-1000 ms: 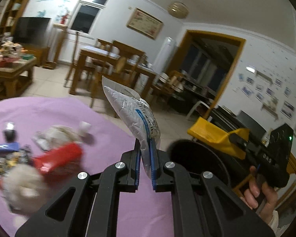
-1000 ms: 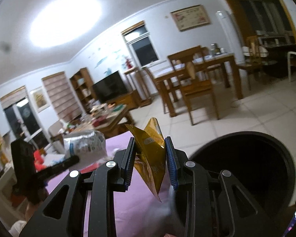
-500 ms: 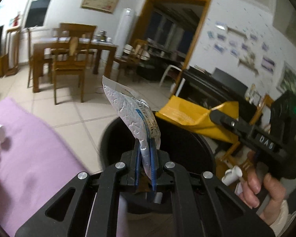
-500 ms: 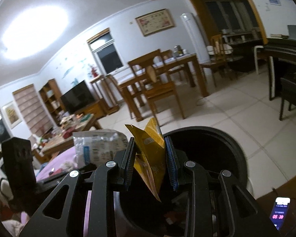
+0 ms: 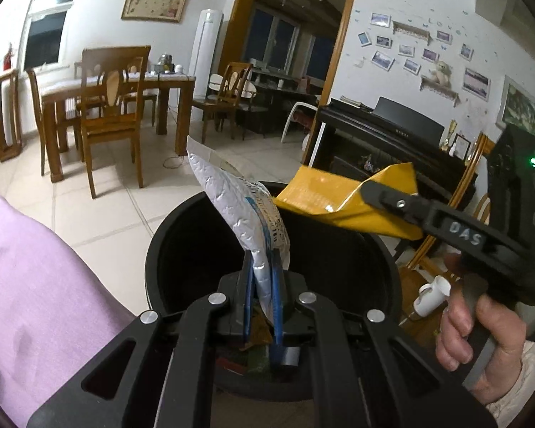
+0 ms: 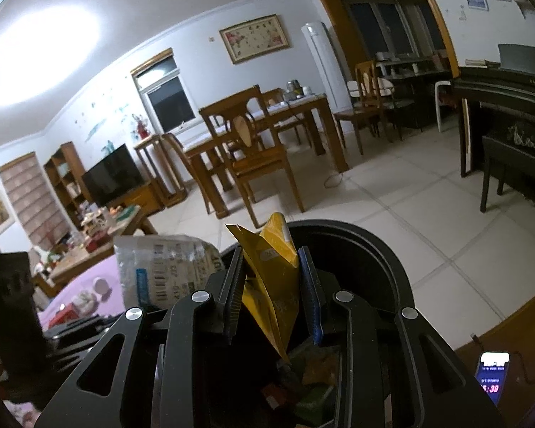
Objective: Collect trash
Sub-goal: 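Open both tools to drop the mailer and bag into the bin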
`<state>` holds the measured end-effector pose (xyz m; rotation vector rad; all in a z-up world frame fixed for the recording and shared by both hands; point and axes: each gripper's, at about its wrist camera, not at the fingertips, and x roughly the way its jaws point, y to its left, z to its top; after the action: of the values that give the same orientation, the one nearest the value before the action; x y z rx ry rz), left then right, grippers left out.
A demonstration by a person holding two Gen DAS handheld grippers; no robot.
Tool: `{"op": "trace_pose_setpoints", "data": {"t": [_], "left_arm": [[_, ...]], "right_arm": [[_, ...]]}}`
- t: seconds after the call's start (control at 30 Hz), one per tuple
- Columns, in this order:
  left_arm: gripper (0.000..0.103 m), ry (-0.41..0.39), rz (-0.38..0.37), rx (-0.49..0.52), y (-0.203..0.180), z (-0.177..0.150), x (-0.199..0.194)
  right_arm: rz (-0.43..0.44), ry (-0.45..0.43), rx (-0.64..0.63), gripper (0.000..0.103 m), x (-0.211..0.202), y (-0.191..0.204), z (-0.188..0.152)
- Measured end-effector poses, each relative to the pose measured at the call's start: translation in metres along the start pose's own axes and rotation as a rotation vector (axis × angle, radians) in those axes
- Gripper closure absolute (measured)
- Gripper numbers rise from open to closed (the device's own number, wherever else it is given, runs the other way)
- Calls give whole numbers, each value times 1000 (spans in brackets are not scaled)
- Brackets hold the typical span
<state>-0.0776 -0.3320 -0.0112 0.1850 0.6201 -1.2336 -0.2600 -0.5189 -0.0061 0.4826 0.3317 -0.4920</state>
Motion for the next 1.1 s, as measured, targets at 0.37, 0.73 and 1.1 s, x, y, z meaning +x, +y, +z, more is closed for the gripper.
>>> {"op": "trace_pose_setpoints", "data": {"t": [0.37, 0.73, 1.1], "left_arm": [[93, 28, -7, -1, -3, -2, 6], [74, 86, -32, -14, -6, 0, 17], [5, -21, 9, -6, -8, 3, 1]], "right_arm": [[-21, 11, 14, 72, 15, -4, -4], [-8, 8, 54, 29, 17, -10, -1], [153, 82, 197, 5, 20, -16, 1]]}}
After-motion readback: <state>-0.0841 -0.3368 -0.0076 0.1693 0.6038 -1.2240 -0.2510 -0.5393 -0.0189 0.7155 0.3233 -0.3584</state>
